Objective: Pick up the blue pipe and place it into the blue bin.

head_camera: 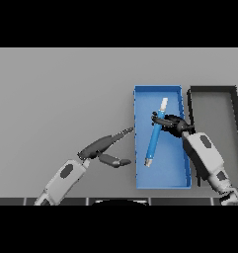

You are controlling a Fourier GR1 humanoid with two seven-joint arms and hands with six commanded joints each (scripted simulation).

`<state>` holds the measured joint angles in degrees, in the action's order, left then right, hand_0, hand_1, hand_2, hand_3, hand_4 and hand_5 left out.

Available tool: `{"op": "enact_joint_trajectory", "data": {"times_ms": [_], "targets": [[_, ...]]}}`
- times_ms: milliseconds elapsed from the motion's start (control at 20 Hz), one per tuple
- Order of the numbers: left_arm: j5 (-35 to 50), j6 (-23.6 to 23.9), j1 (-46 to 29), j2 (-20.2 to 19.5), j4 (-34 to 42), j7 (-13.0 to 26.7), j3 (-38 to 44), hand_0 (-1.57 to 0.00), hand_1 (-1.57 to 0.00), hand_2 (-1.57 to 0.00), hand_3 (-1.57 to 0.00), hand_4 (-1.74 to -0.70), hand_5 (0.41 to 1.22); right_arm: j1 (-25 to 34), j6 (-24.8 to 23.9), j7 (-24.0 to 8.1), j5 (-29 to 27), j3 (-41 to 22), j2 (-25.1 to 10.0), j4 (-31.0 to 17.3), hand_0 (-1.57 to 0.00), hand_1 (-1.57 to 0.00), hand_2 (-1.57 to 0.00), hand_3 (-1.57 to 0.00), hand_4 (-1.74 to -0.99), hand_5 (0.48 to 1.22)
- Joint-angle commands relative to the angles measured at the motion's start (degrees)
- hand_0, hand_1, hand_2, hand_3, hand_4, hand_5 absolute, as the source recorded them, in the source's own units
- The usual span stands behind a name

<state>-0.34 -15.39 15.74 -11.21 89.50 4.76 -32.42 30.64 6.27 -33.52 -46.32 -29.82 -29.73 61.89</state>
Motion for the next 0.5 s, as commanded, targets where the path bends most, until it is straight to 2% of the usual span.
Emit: {"op": "enact_joint_trajectory", "data": {"times_ms": [0,150,200,250,400,450], "targets": [[0.38,-0.19,-0.31,-0.5,0.26,-0.01,0.31,0.0,0.0,0.0,0.0,-0.9,0.45,0.19,0.11,2.03,1.42,-0.66,0.45,-0.85,-0.14,-0.12,-0.12,-0.1,-1.131,0.857],[0.52,-0.32,0.23,-0.76,-0.78,0.16,0.96,0.0,0.0,0.0,0.0,-0.91,0.455,0.63,-0.47,5.64,3.01,-1.38,0.57,-2.71,-0.07,-0.06,-0.06,-0.05,-1.125,0.764],[0.82,-0.51,-0.01,-0.62,-0.32,-0.03,0.79,0.0,0.0,0.0,0.0,-0.91,0.457,1.33,-0.79,5.43,3.0,-1.6,0.9,-3.53,-0.06,-0.05,-0.05,-0.04,-1.124,0.738],[0.63,-0.4,0.34,-0.29,-0.99,0.03,0.8,0.0,0.0,0.0,0.0,-0.91,0.458,1.36,-1.32,6.65,3.51,-2.28,0.78,-3.73,-0.04,-0.04,-0.04,-0.03,-1.124,0.717],[-0.08,-0.09,0.57,0.34,-2.17,-1.06,0.58,0.0,0.0,0.0,0.0,-0.92,0.462,0.68,-1.18,7.38,1.56,-2.3,-0.07,-2.68,-0.02,-0.02,-0.02,-0.02,-1.119,0.695],[0.19,-0.32,0.97,0.34,-2.42,-1.16,0.81,0.0,0.0,0.0,0.0,-0.92,0.464,1.37,-0.73,6.67,1.32,-2.46,-0.18,-3.29,-0.02,-0.02,-0.02,-0.01,-1.123,0.689]]}}
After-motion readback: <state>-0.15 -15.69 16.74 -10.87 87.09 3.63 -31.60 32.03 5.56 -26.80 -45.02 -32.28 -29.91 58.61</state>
